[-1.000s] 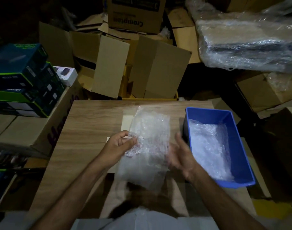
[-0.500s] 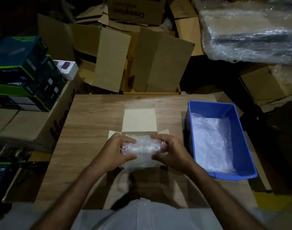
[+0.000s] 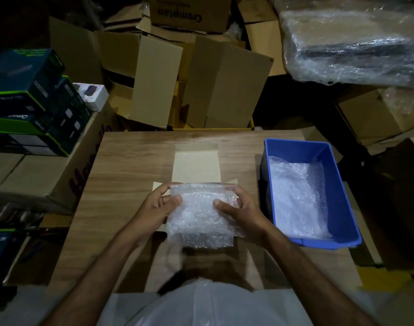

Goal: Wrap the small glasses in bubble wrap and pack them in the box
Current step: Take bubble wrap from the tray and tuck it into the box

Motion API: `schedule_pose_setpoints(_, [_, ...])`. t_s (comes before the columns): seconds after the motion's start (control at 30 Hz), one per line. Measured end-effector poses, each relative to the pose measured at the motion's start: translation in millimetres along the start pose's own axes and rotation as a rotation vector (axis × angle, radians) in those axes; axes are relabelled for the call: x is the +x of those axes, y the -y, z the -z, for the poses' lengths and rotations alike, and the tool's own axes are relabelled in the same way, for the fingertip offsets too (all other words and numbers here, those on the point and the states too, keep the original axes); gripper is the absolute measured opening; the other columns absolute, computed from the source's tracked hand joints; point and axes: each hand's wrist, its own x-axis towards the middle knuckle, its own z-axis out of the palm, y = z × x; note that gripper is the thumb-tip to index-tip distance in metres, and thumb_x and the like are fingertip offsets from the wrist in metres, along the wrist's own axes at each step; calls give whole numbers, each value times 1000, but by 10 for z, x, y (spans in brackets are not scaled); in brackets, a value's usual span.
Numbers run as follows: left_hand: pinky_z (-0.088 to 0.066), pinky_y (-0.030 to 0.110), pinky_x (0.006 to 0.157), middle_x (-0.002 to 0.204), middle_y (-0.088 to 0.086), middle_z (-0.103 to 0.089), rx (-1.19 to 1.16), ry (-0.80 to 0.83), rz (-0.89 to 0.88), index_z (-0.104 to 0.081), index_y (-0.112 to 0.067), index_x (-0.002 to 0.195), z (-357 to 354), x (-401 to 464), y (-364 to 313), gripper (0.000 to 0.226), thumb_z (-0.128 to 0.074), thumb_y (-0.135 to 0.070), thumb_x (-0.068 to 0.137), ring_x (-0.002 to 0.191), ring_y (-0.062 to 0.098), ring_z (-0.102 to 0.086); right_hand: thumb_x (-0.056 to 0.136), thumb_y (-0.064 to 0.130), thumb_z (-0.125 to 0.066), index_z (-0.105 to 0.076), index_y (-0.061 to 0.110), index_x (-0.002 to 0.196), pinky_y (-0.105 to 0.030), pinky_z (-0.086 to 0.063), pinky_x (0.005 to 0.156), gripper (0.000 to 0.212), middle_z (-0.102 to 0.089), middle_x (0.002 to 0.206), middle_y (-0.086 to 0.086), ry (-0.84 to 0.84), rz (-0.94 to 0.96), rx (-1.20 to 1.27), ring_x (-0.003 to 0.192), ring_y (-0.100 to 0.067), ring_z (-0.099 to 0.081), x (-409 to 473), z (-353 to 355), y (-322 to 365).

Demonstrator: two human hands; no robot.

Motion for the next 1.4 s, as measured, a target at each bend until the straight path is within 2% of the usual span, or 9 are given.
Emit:
schedule_pose_setpoints(0.33, [-56, 48, 98, 132, 18, -66, -327, 202, 213, -62, 0, 129, 123, -146, 110, 59, -73, -40, 86, 125, 39, -60, 94, 19, -63, -72, 5, 110, -39, -57, 81, 23, -71, 114, -10, 131, 38, -37, 105, -30, -68, -4, 87, -207])
schedule_pose_setpoints(0.43, [-53, 50, 100, 124, 7, -71, -108, 47, 84, -72, -9, 114, 35, -138, 98, 33, -79, -12, 82, 122, 30, -63, 86, 23, -79, -68, 5, 117, -41, -58, 85, 38, -71, 119, -12, 150, 26, 4, 108, -31, -70, -14, 64, -196])
schedule_pose_setpoints(0.57, [-63, 41, 80, 111, 14, -73, -129, 19, -46, -64, -8, 125, -13, -154, 107, 56, -77, 11, 74, 100, 27, -72, 70, 12, -92, -59, 23, 125, -37, -61, 82, 65, -72, 118, -10, 56, 76, -147, 106, -24, -71, 30, -4, -255])
schedule_pose_setpoints(0.73, [-62, 31, 67, 100, 6, -75, -51, -5, -90, -70, -5, 98, 18, -109, 181, 26, -79, 2, 75, 95, 23, -72, 83, 22, -84, -68, 18, 119, -40, -61, 88, 40, -66, 123, -3, 147, 157, -282, 111, -19, -67, 28, -45, -249])
schedule_pose_setpoints(0.83, [-60, 38, 87, 115, 2, -74, 69, 23, -93, -71, -11, 82, 107, -7, 252, 22, -72, 10, 82, 115, 22, -67, 94, 6, -69, -68, -1, 106, -34, -59, 75, 13, -71, 102, -9, 131, 319, -275, 93, -23, -72, 76, -92, -279])
schedule_pose_setpoints(0.97, [-58, 47, 93, 133, 6, -66, 63, 249, 127, -69, -10, 100, 287, 88, 297, 13, -69, -2, 90, 117, 24, -67, 97, -5, -58, -69, -1, 101, -33, -61, 77, 13, -68, 104, -17, 78, 348, -224, 95, -29, -71, 131, -94, -332])
schedule_pose_setpoints(1.1, [-59, 39, 88, 130, 9, -67, -65, 319, 272, -70, -12, 113, 323, 132, 281, 52, -87, -41, 74, 115, 25, -67, 92, -6, -61, -77, 9, 90, -29, -60, 84, 22, -64, 116, -3, -71, 241, -268, 106, -12, -66, 155, -131, -472])
schedule_pose_setpoints(1.3, [-55, 45, 97, 123, 14, -70, 82, 355, 347, -64, -19, 131, 407, 414, 372, 50, -81, -21, 84, 114, 29, -68, 85, 6, -79, -76, 4, 100, -29, -60, 84, 15, -73, 114, -4, -123, 213, -229, 106, -15, -70, 192, -79, -580])
schedule_pose_setpoints(1.4, [-59, 28, 75, 111, 11, -70, 229, 364, 304, -66, -9, 117, 373, 543, 388, 22, -68, -13, 96, 95, 19, -68, 87, 5, -77, -68, 9, 110, -21, -58, 79, 25, -69, 110, -1, -174, 314, -361, 99, -9, -69, 234, -85, -612])
